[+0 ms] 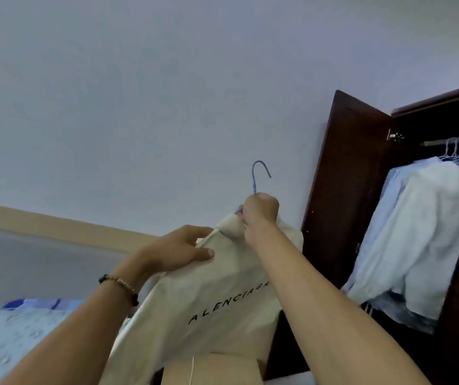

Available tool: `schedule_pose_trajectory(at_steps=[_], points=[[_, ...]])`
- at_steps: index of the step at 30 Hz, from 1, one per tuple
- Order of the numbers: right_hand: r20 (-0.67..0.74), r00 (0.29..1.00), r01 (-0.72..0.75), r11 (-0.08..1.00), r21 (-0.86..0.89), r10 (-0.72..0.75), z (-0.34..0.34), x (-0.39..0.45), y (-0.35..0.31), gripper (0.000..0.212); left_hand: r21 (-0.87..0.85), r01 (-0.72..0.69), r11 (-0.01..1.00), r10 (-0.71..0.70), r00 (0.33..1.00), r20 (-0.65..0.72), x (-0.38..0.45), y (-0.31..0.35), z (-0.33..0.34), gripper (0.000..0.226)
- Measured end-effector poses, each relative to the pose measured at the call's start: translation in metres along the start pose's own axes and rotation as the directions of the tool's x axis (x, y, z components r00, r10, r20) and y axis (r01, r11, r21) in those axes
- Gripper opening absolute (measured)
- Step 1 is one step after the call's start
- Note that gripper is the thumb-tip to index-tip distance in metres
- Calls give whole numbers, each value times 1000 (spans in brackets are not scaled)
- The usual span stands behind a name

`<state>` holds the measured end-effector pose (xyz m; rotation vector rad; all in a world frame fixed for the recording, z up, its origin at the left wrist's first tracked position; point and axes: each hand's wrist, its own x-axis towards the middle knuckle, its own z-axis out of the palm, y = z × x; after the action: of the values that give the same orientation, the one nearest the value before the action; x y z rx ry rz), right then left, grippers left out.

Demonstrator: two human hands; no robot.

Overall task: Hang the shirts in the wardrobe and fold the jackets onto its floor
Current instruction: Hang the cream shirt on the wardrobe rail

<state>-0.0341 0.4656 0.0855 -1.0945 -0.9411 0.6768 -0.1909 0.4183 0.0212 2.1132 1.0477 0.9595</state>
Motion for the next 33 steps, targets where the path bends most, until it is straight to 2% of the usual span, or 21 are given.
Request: schedule_pose_trajectory(at_steps=[4, 6, 10, 13, 15, 18, 22, 24, 27, 31, 33], points=[[-63, 987, 148, 989, -2, -148, -40, 46, -4, 16, 22, -39, 999, 38, 998, 46, 60, 16, 8, 21], [-61, 976, 206, 977, -52, -209, -64, 74, 0, 19, 103, -68, 992, 64, 997, 44, 94, 17, 20, 17], [-69, 983, 171, 985, -4, -171, -122, 137, 7, 18, 360, -59, 931, 93, 993, -77, 161, 11, 60, 16], [-85, 986, 147, 989, 6, -146, -189, 219, 23, 20, 421, -111, 900, 197, 966, -168, 234, 10, 123, 20], [-41, 987, 154, 987, -41, -155, -224, 266, 33, 18, 428, -148, 892, 263, 938, -225, 276, 10, 156, 25], [-9, 982, 184, 967, -177, -189, -279, 337, 41, 33, 422, -204, 883, 344, 895, -285, 352, 24, 211, 33], [-47, 965, 231, 919, -321, -259, -329, 416, 33, 30, 454, -271, 849, 428, 856, -289, 437, 52, 260, 47], [-90, 943, 273, 897, -347, -322, -350, 449, 27, 30, 358, -334, 872, 448, 840, -305, 483, 66, 280, 47], [-156, 900, 318, 858, -404, -407, -377, 485, 20, 32, 148, -404, 903, 430, 851, -301, 538, 82, 306, 33], [-226, 834, 333, 787, -519, -503, -417, 534, 2, 24, -45, -462, 886, 436, 862, -258, 620, 100, 347, 30], [-237, 790, 357, 738, -572, -566, -434, 565, -13, 20, -114, -509, 853, 462, 839, -286, 663, 117, 367, 30]])
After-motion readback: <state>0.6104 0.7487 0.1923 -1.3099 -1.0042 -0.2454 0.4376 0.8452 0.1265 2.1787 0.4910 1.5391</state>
